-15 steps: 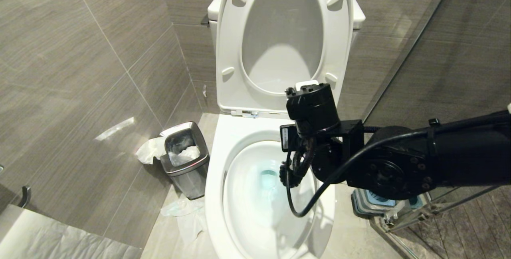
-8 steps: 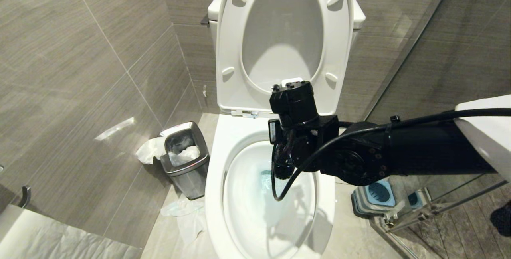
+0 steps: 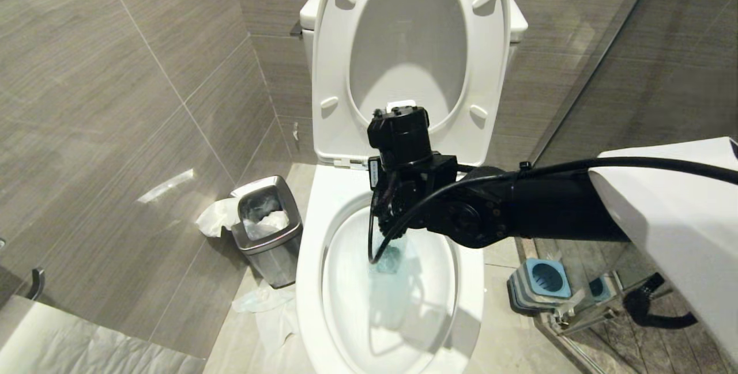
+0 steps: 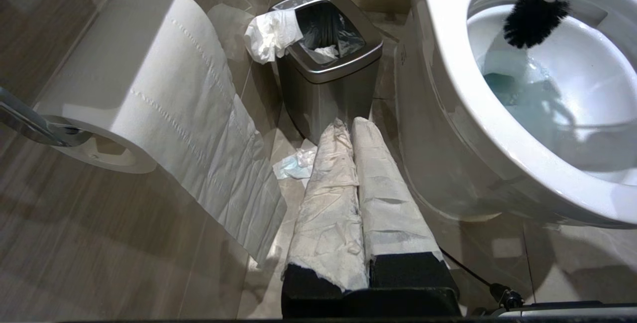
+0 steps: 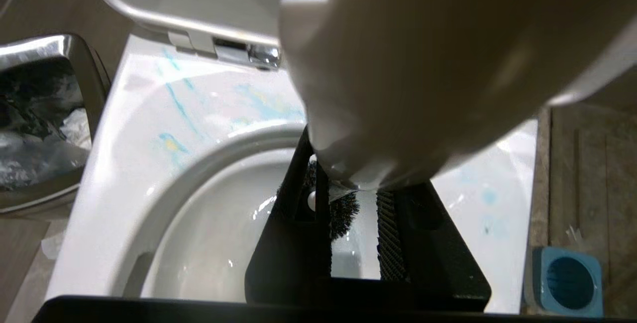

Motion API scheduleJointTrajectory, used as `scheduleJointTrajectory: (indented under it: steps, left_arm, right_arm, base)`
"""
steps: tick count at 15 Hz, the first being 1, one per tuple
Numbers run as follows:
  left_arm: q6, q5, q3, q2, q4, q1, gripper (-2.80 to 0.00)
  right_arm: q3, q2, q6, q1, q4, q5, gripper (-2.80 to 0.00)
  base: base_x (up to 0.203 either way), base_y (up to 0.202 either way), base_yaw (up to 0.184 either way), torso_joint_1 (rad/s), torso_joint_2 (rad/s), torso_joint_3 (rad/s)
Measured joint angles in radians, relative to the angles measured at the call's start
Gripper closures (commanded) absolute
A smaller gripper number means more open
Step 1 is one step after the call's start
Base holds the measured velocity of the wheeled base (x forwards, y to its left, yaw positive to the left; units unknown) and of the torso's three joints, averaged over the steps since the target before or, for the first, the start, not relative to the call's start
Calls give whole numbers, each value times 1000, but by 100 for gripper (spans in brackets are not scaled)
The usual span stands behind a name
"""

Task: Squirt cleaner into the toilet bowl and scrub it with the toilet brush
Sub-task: Scrub the toilet bowl

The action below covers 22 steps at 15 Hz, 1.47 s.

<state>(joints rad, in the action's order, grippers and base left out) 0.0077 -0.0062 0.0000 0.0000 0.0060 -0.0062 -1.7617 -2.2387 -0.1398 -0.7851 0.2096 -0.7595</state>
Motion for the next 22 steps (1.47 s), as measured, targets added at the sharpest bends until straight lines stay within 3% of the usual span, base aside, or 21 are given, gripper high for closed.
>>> scheduleJointTrajectory:
  steps: [6,13,17,22]
  left_arm:
    - [0,0,0,0,0,0,0]
    - [-1,0,0,0,0,0,0]
    - [0,0,0,0,0,0,0]
    - [0,0,0,0,0,0,0]
  right_arm:
    - [-151,-88,47,-35,-25,6,0]
    - [-169,-103,46,-137,-53,7,0]
    - [-104,-83,36,-206,-53,6,0]
    - [121,21,-27,-264,-53,4,0]
  base:
    - [0,0,0,0,0,0]
    - [0,0,0,0,0,0]
    - [0,0,0,0,0,0]
    - [0,0,0,0,0,0]
